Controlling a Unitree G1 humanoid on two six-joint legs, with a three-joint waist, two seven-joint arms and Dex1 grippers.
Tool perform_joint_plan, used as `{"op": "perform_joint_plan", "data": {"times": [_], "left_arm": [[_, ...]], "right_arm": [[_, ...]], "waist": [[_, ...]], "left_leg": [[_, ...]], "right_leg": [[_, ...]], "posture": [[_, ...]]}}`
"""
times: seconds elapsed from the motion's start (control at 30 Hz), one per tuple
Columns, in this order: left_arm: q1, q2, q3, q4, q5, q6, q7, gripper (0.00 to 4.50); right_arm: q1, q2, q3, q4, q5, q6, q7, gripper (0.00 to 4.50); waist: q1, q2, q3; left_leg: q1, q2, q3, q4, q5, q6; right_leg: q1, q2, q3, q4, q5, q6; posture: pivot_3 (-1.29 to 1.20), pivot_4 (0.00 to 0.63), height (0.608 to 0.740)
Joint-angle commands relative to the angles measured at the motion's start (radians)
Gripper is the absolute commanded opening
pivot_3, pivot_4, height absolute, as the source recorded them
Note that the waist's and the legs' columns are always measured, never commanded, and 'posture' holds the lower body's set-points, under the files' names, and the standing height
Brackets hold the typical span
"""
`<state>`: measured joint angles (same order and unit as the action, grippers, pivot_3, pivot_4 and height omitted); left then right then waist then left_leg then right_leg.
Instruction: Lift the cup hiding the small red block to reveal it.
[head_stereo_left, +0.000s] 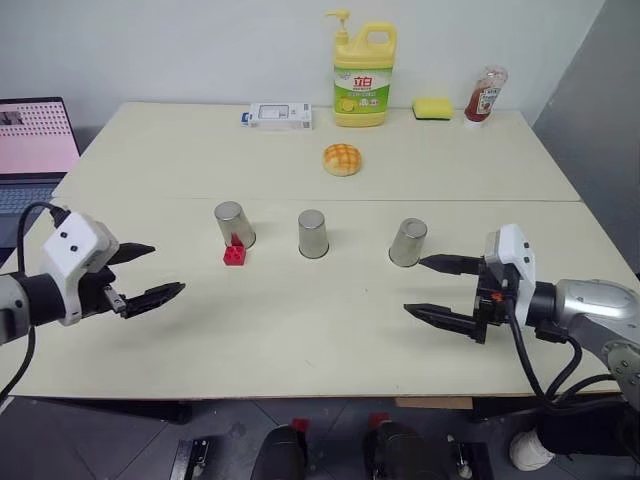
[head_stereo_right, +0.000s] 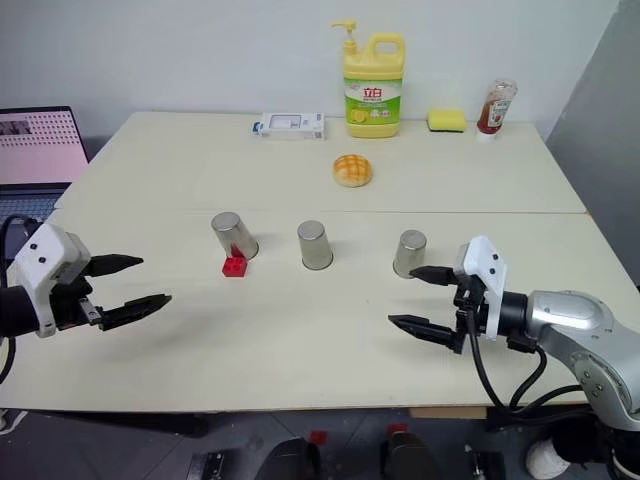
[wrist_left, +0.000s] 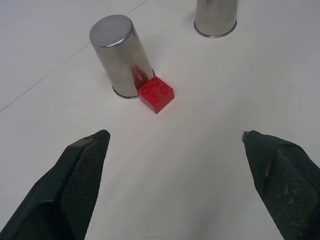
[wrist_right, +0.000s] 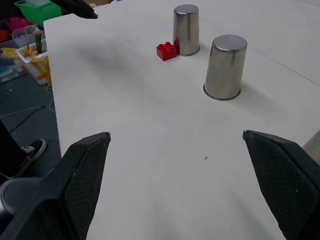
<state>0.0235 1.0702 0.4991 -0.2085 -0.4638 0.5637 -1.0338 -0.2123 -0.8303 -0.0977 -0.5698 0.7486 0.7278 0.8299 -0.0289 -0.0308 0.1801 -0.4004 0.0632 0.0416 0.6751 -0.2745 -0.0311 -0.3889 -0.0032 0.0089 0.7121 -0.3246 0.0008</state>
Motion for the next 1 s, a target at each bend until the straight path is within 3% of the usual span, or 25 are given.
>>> {"op": "perform_joint_plan", "data": {"times": [0.03, 1.0], "left_arm": [[-0.003, 0.004, 0.05, -0.044, -0.025, 0.008, -0.003, 4.49], [-0.035, 0.015, 0.03, -0.058, -0.021, 0.045, 0.004, 4.49]], "right_arm": [[-0.011, -0.016, -0.021, -0.003, -0.008, -0.025, 0.023, 4.5], [-0.002, -0.039, -0.076, -0.023, 0.016, 0.025, 0.035, 4.5]], "waist": [[0.0, 0.0, 0.0], [0.0, 0.0, 0.0]], "left_leg": [[0.0, 0.0, 0.0, 0.0, 0.0, 0.0], [0.0, 0.0, 0.0, 0.0, 0.0, 0.0]], "right_leg": [[0.0, 0.0, 0.0, 0.0, 0.0, 0.0], [0.0, 0.0, 0.0, 0.0, 0.0, 0.0]], "posture": [[0.0, 0.15, 0.74], [0.0, 0.15, 0.74]]}}
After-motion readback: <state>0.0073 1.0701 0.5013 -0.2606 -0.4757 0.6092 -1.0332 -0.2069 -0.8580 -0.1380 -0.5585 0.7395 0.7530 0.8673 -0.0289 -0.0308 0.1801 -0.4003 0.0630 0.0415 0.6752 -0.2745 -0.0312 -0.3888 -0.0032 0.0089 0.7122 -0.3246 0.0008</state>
